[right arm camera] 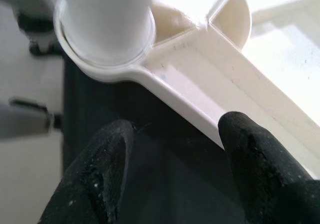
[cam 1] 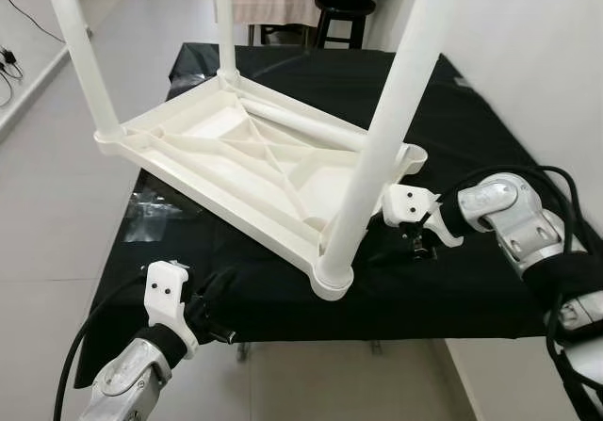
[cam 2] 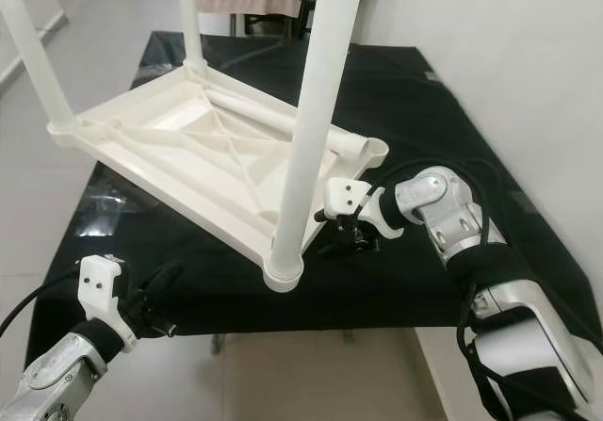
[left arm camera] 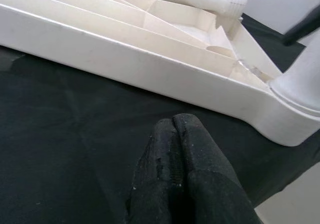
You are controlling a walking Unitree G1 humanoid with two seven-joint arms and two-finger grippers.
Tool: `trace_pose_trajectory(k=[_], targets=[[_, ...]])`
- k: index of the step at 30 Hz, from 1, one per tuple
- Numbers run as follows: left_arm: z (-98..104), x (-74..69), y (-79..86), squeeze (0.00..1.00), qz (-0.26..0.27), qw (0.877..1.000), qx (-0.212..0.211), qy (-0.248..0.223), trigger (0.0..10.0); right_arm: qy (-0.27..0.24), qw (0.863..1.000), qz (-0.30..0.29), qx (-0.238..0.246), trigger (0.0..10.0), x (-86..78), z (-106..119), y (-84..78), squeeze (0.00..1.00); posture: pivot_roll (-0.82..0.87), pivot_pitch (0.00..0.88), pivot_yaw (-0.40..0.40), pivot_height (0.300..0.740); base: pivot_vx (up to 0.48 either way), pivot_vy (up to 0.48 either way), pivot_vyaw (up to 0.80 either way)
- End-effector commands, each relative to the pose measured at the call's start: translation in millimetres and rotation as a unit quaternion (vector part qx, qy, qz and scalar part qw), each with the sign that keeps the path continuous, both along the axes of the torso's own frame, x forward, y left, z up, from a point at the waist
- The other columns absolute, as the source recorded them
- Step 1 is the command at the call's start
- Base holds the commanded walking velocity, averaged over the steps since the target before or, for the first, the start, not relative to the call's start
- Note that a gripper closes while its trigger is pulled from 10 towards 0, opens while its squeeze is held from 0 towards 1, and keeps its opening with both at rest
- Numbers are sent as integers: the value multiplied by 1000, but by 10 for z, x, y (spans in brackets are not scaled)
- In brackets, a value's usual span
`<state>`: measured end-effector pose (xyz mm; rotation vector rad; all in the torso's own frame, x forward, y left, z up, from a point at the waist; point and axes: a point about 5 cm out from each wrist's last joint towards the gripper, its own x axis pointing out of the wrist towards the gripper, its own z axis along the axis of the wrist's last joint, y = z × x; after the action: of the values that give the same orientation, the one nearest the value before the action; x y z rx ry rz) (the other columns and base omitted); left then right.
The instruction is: Building children table
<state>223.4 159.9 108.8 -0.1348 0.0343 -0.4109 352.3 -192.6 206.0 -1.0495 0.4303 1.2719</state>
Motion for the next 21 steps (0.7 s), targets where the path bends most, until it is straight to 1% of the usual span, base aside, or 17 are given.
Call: trace_pose_trajectory(k=[1, 3, 4, 7, 8, 9, 10, 11, 12, 14, 15, 16, 17, 19, 21], targets=[[-18, -45, -11, 0, -6, 1000, 9, 8, 10000, 4, 1000, 16, -15, 10000, 16, -10, 29, 0, 57, 100, -121, 740, 0, 0, 0], [-20, -59, -13, 0, -5, 1000, 9, 9, 10000, 18, 999, 27, 4, 10000, 21, 11, 76, 0, 60, 101, -124, 740, 0, 0, 0], [-19, -65, -11, 0, -5, 1000, 9, 9, 10000, 18, 999, 31, 6, 10000, 29, 12, 87, 0, 64, 104, -127, 740, 0, 0, 0], [-19, -68, -10, 0, -4, 1000, 9, 9, 10000, 18, 999, 33, 4, 10000, 35, 12, 91, 0, 64, 104, -127, 740, 0, 0, 0], [-20, -73, -9, 0, -4, 1000, 9, 10, 10000, 8, 1000, 29, -9, 10000, 61, -8, 100, 0, 64, 104, -127, 740, 0, 0, 0], [-20, -73, -9, 0, -4, 1000, 9, 10, 10000, 8, 1000, 29, -9, 10000, 61, -8, 100, 0, 64, 104, -127, 740, 0, 0, 0], [-22, -84, -8, 0, -4, 1000, 10, 11, 10000, -10, 999, 23, -32, 10000, 105, -39, 109, 0, 63, 111, -127, 740, 0, 0, 0], [-24, -101, -6, 0, -5, 1000, 11, 13, 10000, -41, 997, 13, -70, 10000, 179, -87, 137, 0, 64, 113, -127, 740, 0, 0, 0], [-24, -101, -6, 0, -5, 1000, 11, 13, 10000, -41, 997, 13, -70, 10000, 179, -87, 137, 0, 64, 113, -127, 740, 0, 0, 0], [-24, -109, -8, 0, -7, 1000, 12, 14, 10000, -59, 993, 6, -99, 10000, 228, -120, 172, 0, 67, 114, -127, 740, 0, 0, 0], [-24, -109, -8, 0, -7, 1000, 12, 14, 10000, -59, 993, 6, -99, 10000, 228, -120, 172, 0, 67, 114, -127, 740, 0, 0, 0], [-23, -116, -12, 0, -8, 1000, 13, 14, 10000, -68, 990, 6, -123, 10000, 257, -139, 196, 0, 70, 116, -129, 740, 0, 0, 0], [-23, -116, -12, 0, -8, 1000, 13, 14, 10000, -68, 990, 6, -123, 10000, 257, -139, 196, 0, 70, 116, -129, 740, 0, 0, 0], [-21, -123, -16, 0, -7, 1000, 13, 15, 10000, -73, 985, 15, -158, 10000, 270, -168, 194, 0, 71, 118, -135, 740, 0, 0, 0], [-20, -128, -19, 0, -5, 1000, 12, 15, 10000, -78, 980, 22, -182, 10000, 277, -180, 188, 0, 71, 119, -137, 740, 0, 0, 0]])
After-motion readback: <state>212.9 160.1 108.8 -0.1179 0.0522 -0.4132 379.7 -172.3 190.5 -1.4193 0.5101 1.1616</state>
